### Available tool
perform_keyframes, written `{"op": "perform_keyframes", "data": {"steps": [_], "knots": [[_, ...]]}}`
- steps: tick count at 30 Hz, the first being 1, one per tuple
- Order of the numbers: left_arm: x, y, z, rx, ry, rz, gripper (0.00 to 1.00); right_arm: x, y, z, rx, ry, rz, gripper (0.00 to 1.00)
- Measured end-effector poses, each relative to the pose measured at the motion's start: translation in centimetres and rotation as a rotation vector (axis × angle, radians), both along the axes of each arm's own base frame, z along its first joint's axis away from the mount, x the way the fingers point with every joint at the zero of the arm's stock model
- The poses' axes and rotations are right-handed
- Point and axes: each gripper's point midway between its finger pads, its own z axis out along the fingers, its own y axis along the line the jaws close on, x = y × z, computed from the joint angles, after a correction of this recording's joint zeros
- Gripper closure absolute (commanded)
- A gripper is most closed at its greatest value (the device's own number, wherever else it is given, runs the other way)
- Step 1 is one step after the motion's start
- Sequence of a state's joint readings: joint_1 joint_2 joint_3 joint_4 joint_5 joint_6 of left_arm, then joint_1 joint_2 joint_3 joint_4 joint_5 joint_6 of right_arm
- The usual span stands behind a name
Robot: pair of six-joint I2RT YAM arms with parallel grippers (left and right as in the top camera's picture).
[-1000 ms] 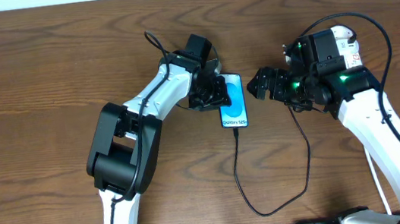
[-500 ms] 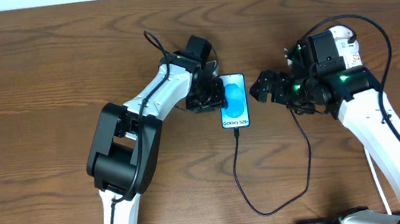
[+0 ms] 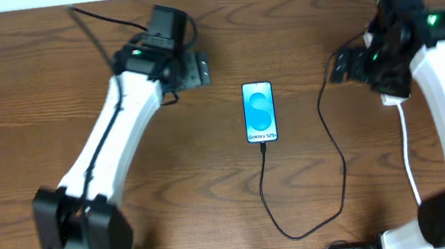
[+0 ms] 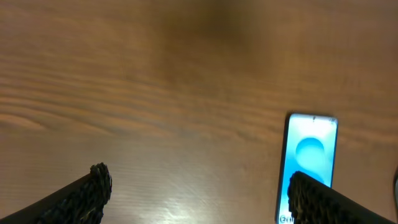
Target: Plug charger to phone and switch on socket
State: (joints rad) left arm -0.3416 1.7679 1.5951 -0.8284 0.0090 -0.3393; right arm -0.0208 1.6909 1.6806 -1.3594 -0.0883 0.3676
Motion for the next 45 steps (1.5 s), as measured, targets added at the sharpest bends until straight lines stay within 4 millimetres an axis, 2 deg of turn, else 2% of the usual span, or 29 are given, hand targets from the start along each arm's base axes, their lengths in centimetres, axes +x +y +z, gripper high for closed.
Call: {"op": "perform_keyframes", "data": {"steps": [2, 5, 7, 8, 9, 12, 16, 18, 27, 32, 38, 45], "knots": [[0.0, 1.3, 1.3, 0.018, -0.031, 0.031, 0.08, 2.1, -2.8, 0.3, -0.067, -0.029, -0.045, 0.01], [-0.2, 2.3, 0.9, 0.041, -0.011, 0.052, 0.08, 3.8, -6.2, 0.7, -0.146, -0.093, -0.123, 0.01], [-0.2, 2.5, 0.7, 0.050, -0.003, 0.058, 0.08, 4.0, -9.4, 1.1, -0.208, -0.118, -0.238, 0.01], [-0.2, 2.6, 0.7, 0.053, -0.004, 0.060, 0.08, 3.9, -10.2, 1.2, -0.219, -0.121, -0.270, 0.01], [-0.2, 2.6, 0.7, 0.055, -0.005, 0.060, 0.09, 3.9, -12.4, 1.4, -0.243, -0.139, -0.359, 0.01], [-0.2, 2.6, 0.7, 0.056, -0.004, 0.061, 0.08, 4.1, -15.7, 1.8, -0.272, -0.180, -0.476, 0.01], [-0.1, 2.7, 0.7, 0.059, -0.005, 0.062, 0.08, 4.3, -18.2, 0.2, -0.287, -0.155, -0.545, 0.01], [-0.1, 2.7, 0.7, 0.059, -0.005, 0.062, 0.08, 4.4, -19.4, -2.3, -0.280, -0.100, -0.591, 0.01], [-0.1, 2.7, 0.7, 0.059, -0.005, 0.062, 0.08, 4.8, -22.1, -10.6, -0.093, 0.028, -0.704, 0.01], [-0.2, 2.7, 0.7, 0.059, -0.005, 0.062, 0.08, 6.6, -21.5, -13.7, 0.029, 0.023, -0.685, 0.01], [-0.1, 2.7, 0.7, 0.060, -0.005, 0.062, 0.08, 7.5, -21.1, -14.5, 0.071, 0.007, -0.673, 0.01], [-0.1, 2.7, 0.7, 0.062, -0.006, 0.064, 0.08, 7.3, -20.9, -16.3, 0.085, 0.047, -0.673, 0.01]]}}
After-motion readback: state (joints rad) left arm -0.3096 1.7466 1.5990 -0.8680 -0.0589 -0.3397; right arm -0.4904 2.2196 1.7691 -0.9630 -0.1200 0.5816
